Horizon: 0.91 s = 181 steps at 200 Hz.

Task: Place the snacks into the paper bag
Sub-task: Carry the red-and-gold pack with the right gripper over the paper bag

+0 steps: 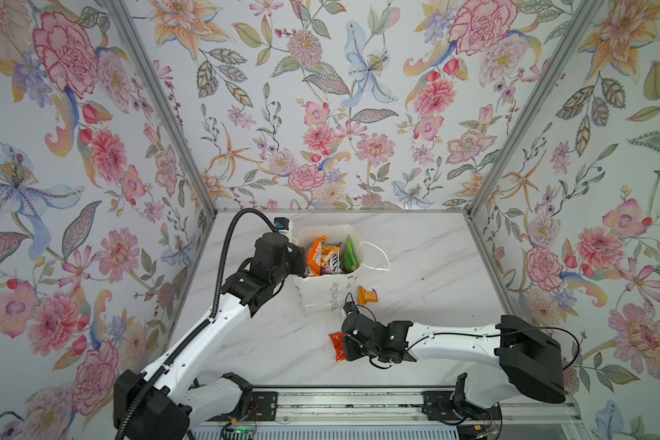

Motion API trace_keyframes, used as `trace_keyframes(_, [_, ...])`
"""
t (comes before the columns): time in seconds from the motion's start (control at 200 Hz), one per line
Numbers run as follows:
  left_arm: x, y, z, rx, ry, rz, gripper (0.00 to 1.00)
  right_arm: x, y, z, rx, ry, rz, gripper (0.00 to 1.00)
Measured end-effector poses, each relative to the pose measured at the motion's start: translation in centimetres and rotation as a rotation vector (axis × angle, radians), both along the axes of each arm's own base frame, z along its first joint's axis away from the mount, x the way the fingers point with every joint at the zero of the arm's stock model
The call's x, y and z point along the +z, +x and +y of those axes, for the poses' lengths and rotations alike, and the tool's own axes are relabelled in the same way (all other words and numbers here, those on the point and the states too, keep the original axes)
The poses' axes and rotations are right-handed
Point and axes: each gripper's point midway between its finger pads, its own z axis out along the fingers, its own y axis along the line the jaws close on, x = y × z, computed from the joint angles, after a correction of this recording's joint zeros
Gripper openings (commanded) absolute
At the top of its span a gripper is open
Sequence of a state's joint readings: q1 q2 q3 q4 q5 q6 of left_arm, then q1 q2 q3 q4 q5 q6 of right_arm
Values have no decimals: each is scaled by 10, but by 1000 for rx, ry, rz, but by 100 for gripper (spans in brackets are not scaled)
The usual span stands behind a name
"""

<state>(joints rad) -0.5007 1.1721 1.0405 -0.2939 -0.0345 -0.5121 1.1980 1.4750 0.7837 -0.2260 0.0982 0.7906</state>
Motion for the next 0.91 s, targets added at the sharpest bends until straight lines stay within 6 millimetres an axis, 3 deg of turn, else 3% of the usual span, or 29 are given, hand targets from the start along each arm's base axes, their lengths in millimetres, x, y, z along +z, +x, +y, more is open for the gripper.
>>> trace_keyframes(0.37, [0,0,0,0,0,0,0,83,9,-20,-38,105,-136,6])
trace_keyframes(0.906, [0,0,0,0,0,0,0,209,27,-17,20,218,-408,4])
